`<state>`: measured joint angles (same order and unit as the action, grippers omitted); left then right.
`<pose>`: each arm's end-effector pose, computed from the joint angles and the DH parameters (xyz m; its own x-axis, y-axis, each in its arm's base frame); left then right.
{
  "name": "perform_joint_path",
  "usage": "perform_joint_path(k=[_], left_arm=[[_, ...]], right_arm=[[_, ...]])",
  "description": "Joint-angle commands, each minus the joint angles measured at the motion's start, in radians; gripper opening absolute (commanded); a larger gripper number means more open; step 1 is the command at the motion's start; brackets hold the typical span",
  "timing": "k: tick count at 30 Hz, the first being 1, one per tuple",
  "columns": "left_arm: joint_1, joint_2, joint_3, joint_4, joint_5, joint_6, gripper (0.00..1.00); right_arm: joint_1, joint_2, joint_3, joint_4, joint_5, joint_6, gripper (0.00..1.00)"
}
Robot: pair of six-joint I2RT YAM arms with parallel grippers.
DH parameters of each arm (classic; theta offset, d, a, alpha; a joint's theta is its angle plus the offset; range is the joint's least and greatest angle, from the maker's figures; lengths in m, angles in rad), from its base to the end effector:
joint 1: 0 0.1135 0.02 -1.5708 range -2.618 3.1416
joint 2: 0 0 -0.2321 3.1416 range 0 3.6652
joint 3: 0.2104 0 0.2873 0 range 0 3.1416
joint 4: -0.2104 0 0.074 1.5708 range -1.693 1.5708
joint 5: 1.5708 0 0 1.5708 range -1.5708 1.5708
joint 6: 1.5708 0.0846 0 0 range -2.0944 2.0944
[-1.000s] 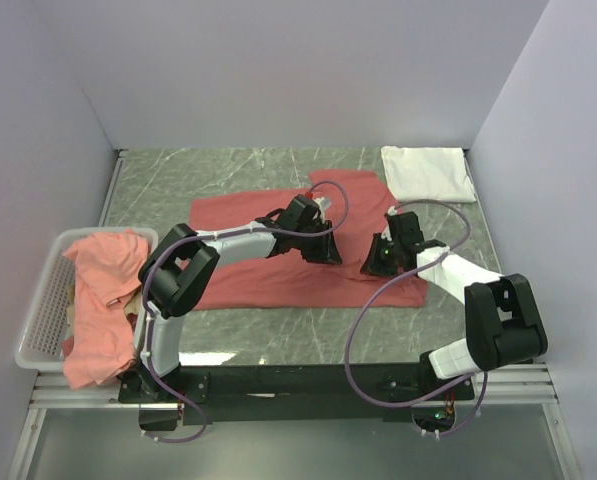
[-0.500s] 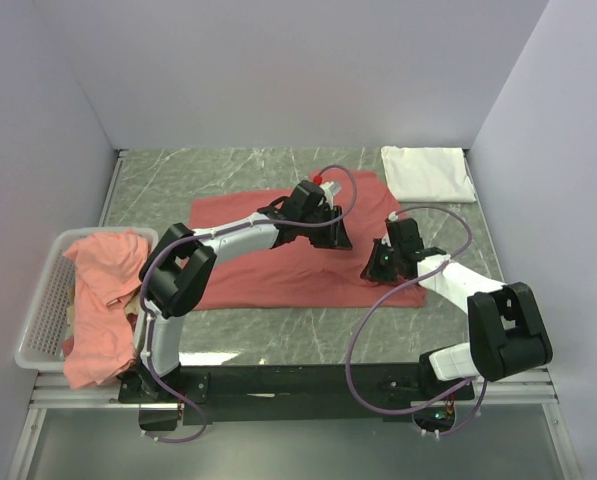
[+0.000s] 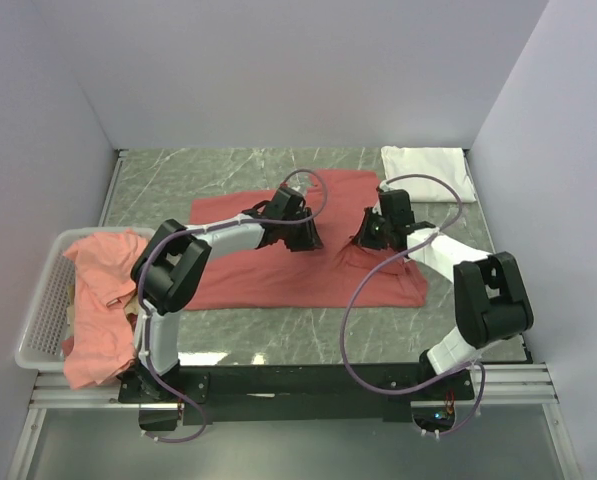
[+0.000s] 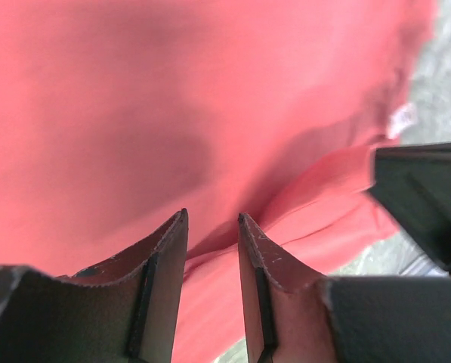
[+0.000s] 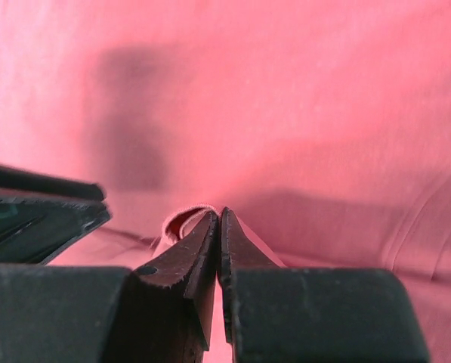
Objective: Fold and stack the t-shirts
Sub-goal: Fold the tshirt
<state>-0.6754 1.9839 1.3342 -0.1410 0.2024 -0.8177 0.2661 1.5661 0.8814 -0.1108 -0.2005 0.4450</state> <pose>0.3667 -0.3156 0.0924 -0.9068 -0.1893 -0.3768 0.0896 0.7866 -0.6109 0.3664 0.1173 0.1023 -0.7908 0.2217 -0.5705 -0.0574 0.9012 0.4297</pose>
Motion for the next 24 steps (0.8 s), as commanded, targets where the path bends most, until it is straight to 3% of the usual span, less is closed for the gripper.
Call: perform_joint_path(k=[1, 16, 20, 23, 24], left_arm=[[-0.004, -0.094, -0.044, 0.02, -0.066, -0.047, 0.38], [-0.004, -0.254, -0.208, 0.029, -0.138, -0.1, 0.39], [-0.006, -0.27, -0.23, 0.026, -0.138, -0.094, 0.39], [-0.004, -0.296, -0.251, 0.014, -0.161, -0.097, 0.4], [0.002, -0.303, -0.259, 0.011, -0.172, -0.097, 0.4]], right_arm=[[0.013, 0.043, 0.073, 0.048, 0.038, -0.061, 0.11], [0.094, 0.221, 0.241, -0.01, 0.161, -0.166, 0.11], [0.105, 0.238, 0.257, -0.03, 0.168, -0.17, 0.29], [0.104, 0.194, 0.251, -0.047, 0.173, -0.143, 0.57], [0.101, 0.178, 0.252, -0.071, 0.179, -0.122, 0.6]])
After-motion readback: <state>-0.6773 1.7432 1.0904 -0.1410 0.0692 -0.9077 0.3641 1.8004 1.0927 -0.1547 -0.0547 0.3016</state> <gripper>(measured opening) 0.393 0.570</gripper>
